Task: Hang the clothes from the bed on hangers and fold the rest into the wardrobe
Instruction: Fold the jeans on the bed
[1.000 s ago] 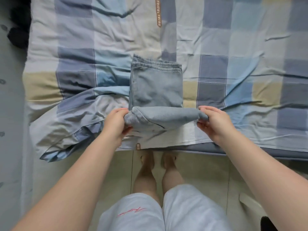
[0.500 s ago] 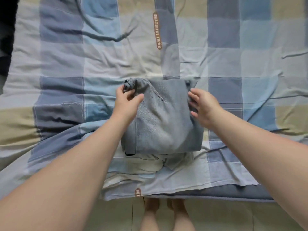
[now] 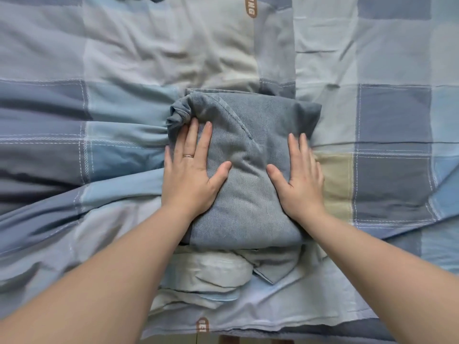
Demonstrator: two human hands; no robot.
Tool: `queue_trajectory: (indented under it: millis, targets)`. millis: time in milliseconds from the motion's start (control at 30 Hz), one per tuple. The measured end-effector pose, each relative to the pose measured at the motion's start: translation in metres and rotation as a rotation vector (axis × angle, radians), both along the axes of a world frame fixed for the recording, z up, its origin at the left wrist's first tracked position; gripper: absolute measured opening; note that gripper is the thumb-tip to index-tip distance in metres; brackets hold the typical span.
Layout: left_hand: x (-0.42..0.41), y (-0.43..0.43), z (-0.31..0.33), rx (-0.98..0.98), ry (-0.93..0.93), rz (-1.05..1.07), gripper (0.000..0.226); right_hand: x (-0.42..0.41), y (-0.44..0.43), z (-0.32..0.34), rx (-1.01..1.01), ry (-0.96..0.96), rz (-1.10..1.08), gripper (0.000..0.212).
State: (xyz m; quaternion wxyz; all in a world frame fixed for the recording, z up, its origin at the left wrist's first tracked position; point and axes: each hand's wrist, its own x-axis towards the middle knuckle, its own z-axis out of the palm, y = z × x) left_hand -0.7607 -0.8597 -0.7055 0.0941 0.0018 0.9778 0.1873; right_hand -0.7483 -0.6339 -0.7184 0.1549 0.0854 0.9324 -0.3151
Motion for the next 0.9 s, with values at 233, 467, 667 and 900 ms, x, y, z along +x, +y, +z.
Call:
queue_trajectory:
  millis: [233,467,667,900]
  targets:
    - [0.01,0.009,0.019,0.053,0.115,0.153,0.092,-0.017,0.027,0.019,-0.452,-0.226,-0.313,0.109]
    - [0.005,0.009,0.034,0.287,-0.076,0.572,0.134,-0.018,0.04,0.017,-0.721,-0.459,-0.448,0.072]
    - [0.0,-0.008,0.06,0.463,-0.321,0.539,0.128,-0.015,0.044,0.045,-0.794,-0.547,-0.446,0.067]
    - [0.065,-0.01,0.108,0.634,-0.564,0.55,0.102,0.041,0.053,0.121,-0.734,-0.631,-0.452,0.061]
